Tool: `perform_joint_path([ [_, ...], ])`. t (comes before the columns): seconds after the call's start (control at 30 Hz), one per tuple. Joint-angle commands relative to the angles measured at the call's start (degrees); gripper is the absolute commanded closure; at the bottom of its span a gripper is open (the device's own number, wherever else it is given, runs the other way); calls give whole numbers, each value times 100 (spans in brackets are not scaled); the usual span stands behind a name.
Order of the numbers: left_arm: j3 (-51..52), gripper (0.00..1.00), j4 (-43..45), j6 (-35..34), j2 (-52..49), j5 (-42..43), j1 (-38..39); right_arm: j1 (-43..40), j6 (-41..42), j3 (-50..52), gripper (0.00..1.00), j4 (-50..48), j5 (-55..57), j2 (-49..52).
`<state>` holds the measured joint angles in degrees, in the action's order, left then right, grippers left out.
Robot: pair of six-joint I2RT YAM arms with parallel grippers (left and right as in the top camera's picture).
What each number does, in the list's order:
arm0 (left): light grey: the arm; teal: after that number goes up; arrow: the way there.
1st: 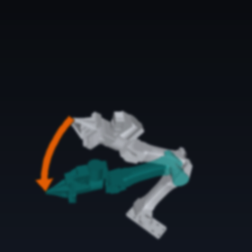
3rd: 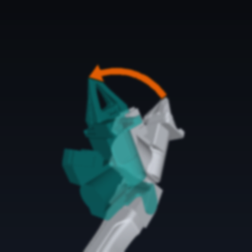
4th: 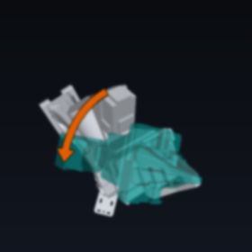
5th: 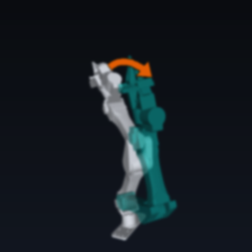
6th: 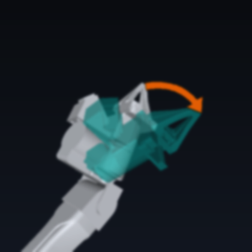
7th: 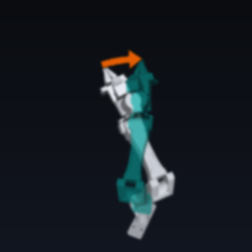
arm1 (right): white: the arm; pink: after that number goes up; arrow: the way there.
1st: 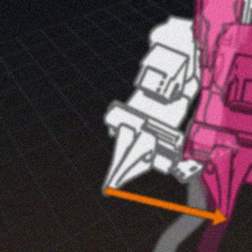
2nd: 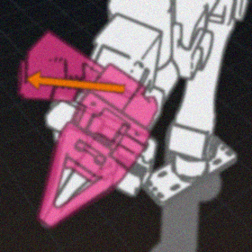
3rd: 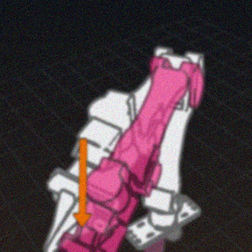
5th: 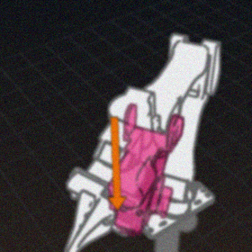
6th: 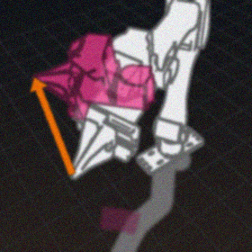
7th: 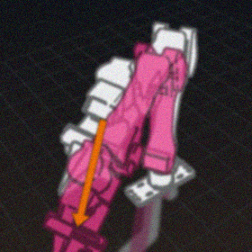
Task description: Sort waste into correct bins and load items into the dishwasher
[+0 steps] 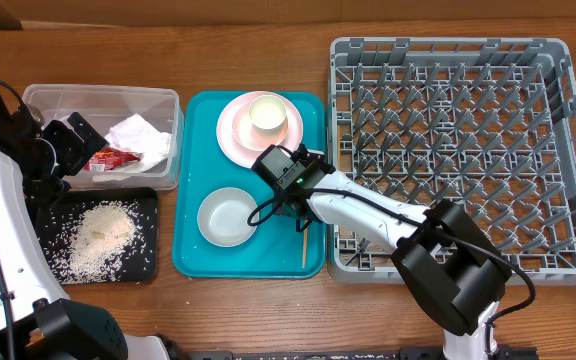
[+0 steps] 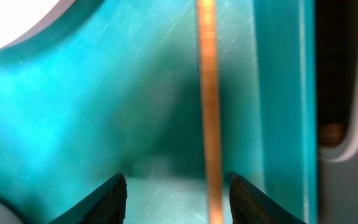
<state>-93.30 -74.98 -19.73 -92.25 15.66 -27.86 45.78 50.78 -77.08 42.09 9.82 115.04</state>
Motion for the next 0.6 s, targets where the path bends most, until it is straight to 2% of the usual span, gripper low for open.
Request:
perform_joint_path([
  [0.0,-125,0,24,-61,44,-22,-20,-22,22,26,46,-26,-197,28],
  [0.1,-125,0,24,-61,44,-22,-20,-22,-37,26,47,-22,-2,28],
  [0.23,-125,0,24,-61,44,-22,-20,-22,-323,26,61,-7,68,28],
  [0.37,-125,0,24,-61,44,-22,-20,-22,-323,26,65,-4,166,33],
  [0.43,-125,0,24,-61,44,-22,-20,-22,-321,26,72,-9,212,92],
  [0.57,-125,0,24,-61,44,-22,-20,-22,-321,26,74,-68,212,179],
])
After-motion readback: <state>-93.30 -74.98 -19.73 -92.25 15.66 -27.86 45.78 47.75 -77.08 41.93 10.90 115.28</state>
